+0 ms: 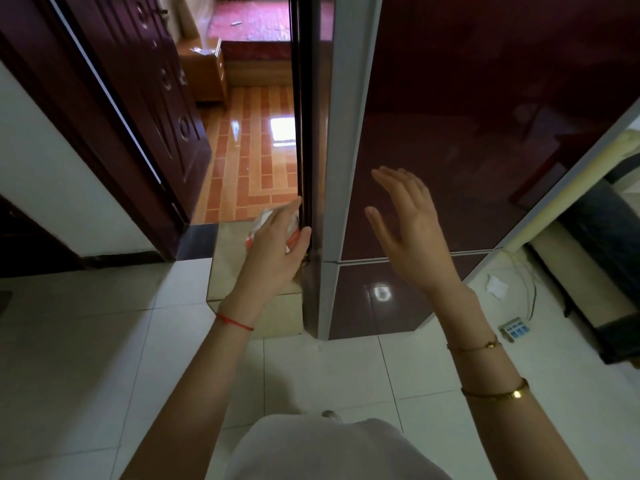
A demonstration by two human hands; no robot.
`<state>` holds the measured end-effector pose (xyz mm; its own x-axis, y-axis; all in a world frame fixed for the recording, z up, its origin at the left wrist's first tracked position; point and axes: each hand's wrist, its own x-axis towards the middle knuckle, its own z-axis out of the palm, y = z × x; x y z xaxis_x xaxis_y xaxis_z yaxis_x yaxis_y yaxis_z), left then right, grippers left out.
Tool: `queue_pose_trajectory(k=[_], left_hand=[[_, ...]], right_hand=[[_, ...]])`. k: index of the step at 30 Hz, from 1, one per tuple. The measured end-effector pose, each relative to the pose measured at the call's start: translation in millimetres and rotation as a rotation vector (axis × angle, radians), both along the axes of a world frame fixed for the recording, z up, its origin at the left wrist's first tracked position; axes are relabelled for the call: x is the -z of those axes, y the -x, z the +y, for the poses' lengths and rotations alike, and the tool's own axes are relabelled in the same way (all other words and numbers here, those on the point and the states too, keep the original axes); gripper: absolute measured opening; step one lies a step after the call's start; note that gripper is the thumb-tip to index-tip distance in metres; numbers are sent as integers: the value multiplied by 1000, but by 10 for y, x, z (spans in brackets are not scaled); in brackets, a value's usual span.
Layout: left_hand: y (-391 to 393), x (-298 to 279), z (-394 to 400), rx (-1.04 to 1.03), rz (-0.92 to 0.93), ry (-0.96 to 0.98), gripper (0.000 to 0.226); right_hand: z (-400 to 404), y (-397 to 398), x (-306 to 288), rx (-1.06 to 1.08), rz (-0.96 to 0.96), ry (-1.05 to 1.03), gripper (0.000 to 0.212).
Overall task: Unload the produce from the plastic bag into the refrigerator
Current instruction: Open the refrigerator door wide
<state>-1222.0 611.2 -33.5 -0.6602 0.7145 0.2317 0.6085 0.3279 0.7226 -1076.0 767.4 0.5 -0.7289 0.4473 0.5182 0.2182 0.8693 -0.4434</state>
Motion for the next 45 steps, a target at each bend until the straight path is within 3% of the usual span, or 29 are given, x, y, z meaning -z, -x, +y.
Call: queue_pose_trajectory(k=[7, 15, 30, 35, 42, 45], left_hand=[[278, -165, 647, 33, -53, -42, 58], [352, -220, 1046, 102, -185, -158, 53], [460, -227, 1071, 141, -355, -82, 48], [259, -91, 808, 194, -432, -131, 35], [-48, -110, 573, 207, -214, -151, 20], [-219, -165, 529, 282, -146, -180, 29]], right_hand=[[272, 466, -403, 25, 90, -143, 52], [448, 878, -663, 33, 145, -265, 57], [366, 1052, -590, 62, 72, -271, 61], [150, 889, -509, 181, 262, -346, 52], [-134, 413, -394, 340, 400, -390, 66], [-195, 140, -374, 367, 432, -427, 67]])
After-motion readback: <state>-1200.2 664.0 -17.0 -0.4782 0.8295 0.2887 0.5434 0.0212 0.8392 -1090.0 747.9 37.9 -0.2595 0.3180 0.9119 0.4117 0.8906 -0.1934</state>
